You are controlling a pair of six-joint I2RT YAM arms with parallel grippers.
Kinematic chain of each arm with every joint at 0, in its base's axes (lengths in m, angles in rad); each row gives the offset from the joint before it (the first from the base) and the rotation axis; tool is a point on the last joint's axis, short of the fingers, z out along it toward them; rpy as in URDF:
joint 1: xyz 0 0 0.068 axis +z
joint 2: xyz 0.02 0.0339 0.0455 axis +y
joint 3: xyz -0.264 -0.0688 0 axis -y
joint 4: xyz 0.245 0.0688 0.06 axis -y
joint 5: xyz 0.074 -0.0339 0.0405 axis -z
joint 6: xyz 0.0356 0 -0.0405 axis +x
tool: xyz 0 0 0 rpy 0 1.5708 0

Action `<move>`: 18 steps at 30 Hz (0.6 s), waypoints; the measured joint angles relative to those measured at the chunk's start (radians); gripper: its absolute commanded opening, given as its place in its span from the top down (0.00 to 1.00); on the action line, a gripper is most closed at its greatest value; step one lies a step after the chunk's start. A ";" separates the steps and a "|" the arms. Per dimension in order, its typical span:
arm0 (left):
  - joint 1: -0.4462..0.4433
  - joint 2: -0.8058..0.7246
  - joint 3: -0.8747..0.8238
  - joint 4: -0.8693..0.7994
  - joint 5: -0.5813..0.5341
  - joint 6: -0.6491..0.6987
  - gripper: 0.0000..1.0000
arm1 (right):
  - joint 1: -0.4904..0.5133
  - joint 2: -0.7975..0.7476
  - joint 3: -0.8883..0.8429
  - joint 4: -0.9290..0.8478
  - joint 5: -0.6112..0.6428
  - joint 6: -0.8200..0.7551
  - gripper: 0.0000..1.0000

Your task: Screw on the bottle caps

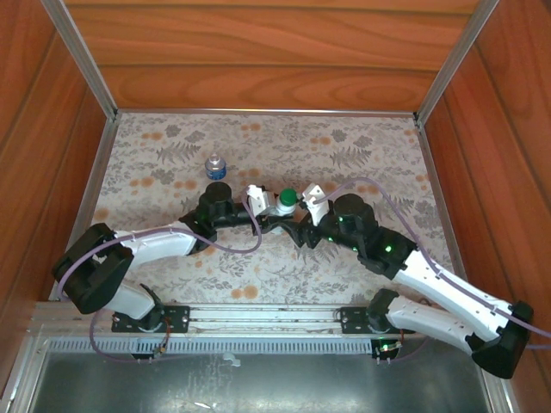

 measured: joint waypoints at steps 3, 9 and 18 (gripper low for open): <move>0.003 0.001 0.000 -0.003 0.005 -0.006 0.48 | -0.001 0.011 0.000 0.009 0.005 0.001 0.24; 0.003 0.002 0.000 -0.003 0.017 -0.009 0.48 | -0.001 0.013 0.000 0.019 0.006 0.001 0.25; 0.003 0.003 0.000 -0.004 0.042 -0.009 0.48 | 0.000 0.026 0.000 0.053 0.026 0.028 0.25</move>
